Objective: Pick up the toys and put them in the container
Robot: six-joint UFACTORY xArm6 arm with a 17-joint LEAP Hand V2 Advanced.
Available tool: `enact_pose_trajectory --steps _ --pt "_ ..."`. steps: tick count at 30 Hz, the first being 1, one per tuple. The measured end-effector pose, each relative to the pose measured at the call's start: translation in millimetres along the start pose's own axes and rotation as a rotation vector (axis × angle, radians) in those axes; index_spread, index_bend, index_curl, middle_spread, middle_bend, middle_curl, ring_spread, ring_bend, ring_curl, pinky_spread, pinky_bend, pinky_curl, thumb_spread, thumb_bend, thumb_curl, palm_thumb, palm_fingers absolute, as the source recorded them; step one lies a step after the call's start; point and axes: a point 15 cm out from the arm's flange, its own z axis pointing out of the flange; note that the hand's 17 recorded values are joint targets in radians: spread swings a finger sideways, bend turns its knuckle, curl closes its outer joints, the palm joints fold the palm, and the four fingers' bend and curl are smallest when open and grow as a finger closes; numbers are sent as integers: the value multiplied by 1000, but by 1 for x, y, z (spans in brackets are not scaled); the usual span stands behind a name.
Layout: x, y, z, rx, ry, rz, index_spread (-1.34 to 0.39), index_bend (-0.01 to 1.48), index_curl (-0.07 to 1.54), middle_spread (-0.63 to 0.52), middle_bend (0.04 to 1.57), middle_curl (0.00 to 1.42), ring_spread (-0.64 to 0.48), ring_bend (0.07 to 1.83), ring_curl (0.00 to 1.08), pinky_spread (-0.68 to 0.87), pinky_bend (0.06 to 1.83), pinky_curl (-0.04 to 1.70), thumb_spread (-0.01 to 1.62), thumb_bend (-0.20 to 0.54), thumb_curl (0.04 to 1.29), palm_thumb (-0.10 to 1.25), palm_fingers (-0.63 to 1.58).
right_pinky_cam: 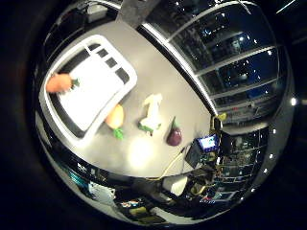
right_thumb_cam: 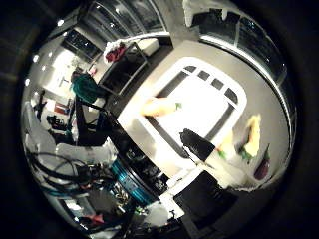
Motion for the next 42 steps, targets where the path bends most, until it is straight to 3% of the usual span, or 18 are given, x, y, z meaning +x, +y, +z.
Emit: enact_pose_trajectory --steps 8,12,20,22,28,42 --pt "159 90 29 -58 131 326 -338 147 285 -95 406 334 -124 691 257 241 466 334 1014 -18 356 751 421" --pt "200 115 51 -92 135 466 -298 163 281 -86 436 347 -139 720 260 201 493 327 1016 -21 362 775 403" --pt "289 133 97 -166 136 742 -203 177 313 40 380 335 58 539 202 358 486 297 1018 -23 365 781 221" --pt "305 136 107 -183 133 782 -167 173 318 108 340 325 132 482 189 373 465 290 1017 -29 366 751 161" --pt "341 142 141 -208 78 891 -126 158 306 189 278 312 200 409 182 403 471 287 1009 -30 367 694 119" --pt "339 178 231 -361 -20 945 -91 153 286 220 245 314 235 393 200 445 490 291 1014 -25 356 643 126"
